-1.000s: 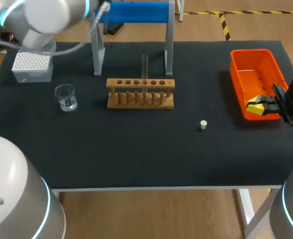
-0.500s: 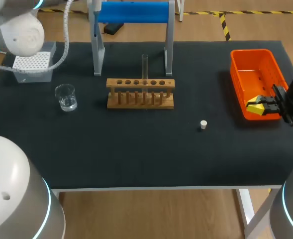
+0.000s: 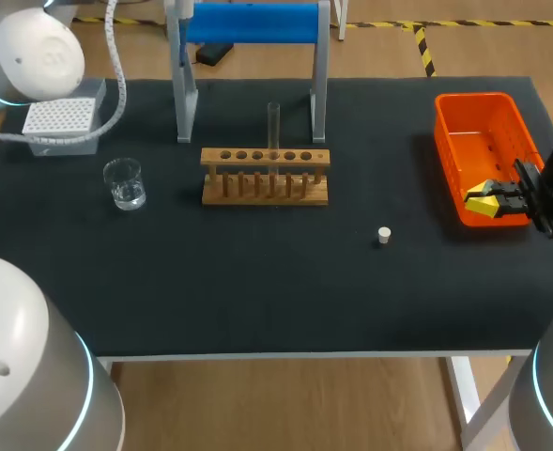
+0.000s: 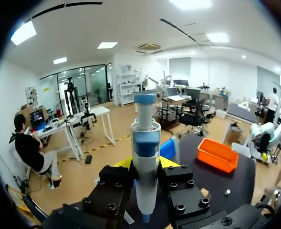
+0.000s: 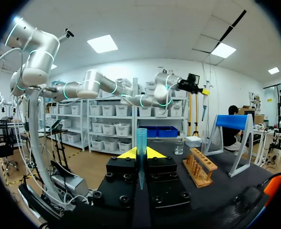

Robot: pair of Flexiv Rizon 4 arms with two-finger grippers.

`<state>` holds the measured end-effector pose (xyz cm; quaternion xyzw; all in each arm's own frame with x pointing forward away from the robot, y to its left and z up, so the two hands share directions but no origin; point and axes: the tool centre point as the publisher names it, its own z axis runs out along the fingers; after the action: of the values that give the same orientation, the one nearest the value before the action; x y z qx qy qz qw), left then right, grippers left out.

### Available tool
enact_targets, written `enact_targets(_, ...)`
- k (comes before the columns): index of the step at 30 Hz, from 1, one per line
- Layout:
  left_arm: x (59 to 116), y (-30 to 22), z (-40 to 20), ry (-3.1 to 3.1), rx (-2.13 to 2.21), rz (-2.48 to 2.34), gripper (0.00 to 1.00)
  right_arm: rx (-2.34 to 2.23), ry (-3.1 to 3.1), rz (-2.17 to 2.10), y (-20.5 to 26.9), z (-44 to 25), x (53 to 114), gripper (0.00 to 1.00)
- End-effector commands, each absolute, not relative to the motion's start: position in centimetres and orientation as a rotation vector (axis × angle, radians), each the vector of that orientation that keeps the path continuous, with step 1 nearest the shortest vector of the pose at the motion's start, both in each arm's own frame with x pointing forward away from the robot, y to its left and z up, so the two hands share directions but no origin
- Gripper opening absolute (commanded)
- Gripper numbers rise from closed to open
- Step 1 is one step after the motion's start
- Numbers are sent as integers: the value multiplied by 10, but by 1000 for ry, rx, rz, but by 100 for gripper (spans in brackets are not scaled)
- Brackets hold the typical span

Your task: Invert the test tube, pick up the pipette, mount the tip to pipette, aspirate from beaker and dispense into the tube, eject the tip, return the pipette, and cap with the stopper.

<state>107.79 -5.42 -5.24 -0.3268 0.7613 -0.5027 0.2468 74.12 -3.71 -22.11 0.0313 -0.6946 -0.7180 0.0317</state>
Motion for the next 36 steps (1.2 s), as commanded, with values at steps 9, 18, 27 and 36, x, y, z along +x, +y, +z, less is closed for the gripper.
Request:
enact_targets(9,1023,-57,-28,2337,-383,-1727,0,97,-2142,-2211,-38,-221,740,0)
enact_targets(18,972,-71,-22,2455,-176,-1806,0,97,-2142,-2211,-38,-221,740,0)
enact_targets(27,949,-84,-23,2545,-19,-1863,0,97,-2142,-2211,-38,-221,740,0)
enact_targets(36,949,-84,-23,2545,-19,-1863,0,97,-2142,-2211,-38,-221,740,0)
